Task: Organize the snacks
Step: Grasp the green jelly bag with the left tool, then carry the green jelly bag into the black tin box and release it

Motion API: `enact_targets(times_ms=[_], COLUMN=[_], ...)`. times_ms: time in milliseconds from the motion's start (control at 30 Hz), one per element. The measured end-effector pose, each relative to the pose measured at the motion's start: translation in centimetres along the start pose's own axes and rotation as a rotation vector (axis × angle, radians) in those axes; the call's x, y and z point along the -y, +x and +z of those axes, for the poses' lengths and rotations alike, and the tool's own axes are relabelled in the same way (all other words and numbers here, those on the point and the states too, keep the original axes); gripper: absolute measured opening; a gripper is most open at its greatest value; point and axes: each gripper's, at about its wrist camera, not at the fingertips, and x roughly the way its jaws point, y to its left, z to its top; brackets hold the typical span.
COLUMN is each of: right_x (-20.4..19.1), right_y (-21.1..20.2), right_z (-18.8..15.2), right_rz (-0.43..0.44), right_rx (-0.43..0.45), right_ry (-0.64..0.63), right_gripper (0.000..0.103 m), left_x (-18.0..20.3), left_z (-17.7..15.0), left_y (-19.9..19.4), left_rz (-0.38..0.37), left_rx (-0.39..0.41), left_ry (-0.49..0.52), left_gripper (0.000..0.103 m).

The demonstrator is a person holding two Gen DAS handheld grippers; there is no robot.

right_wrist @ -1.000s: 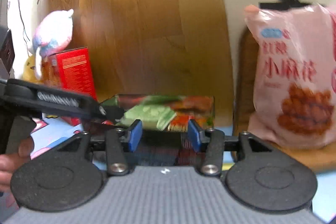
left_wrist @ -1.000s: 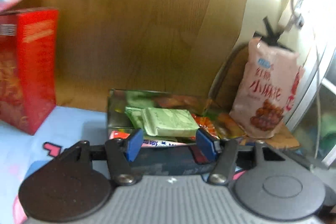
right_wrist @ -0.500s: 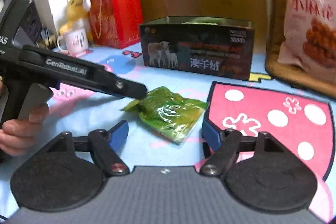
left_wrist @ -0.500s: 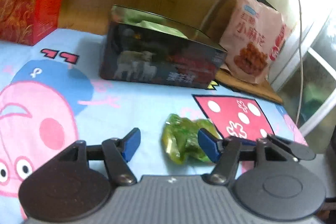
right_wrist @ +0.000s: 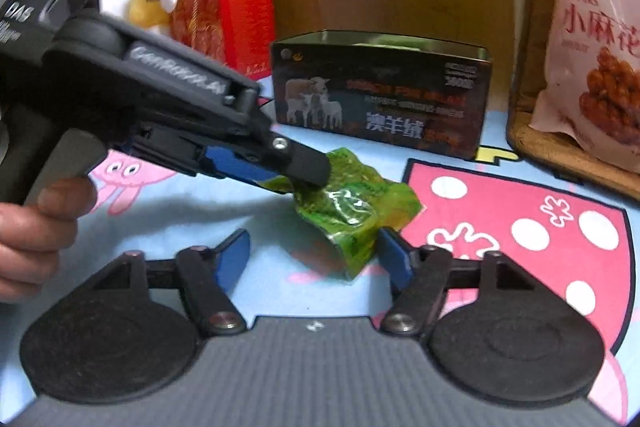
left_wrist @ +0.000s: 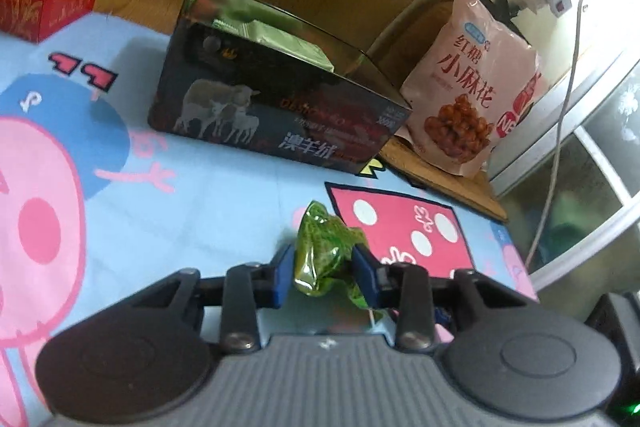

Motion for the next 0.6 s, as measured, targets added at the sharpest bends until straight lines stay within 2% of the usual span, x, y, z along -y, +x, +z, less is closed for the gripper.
enact_targets(times_ms=[33,100,200,333,433,600], right_x=[0.4,1.1,1.6,0.2,0.1,1.3], right_y=[-0.1,-0.2,-0.4,-1.4,-1.5,0.7], right_z=[0.0,0.1,0.2,1.3,3.2,7.5], right_rz=[-0.012,-0.026,-0.009,-0.064,-0.078,-0.108], right_rx=[0.006,0.006,0.023,0.140,0.232,0.301], right_ry=[0.023,0.071,0.107,0.027,-0.005,-0.048], right_gripper=[0.053,0.028,0.021,0.018,0.018,0.018], left_x=[0.0,-0.2,0.3,1.3,2.1,2.8], left_z=[0.1,0.3,0.6,2.0,4.3,8.5], left_y=[0.1,0.2,-0.2,-1.9,-3.2,-2.7], left_rz=[0.002,-0.008,-0.024,-0.044,-0.055,-0.010], left_rx=[-0.002,-0.008,0.000,0.067,0.137,0.223], left_ry=[-0.003,-0.018,-0.006,0.046,0.087,0.136], left_gripper=[0.032,0.031,0.030,0.031,0.031,0.033])
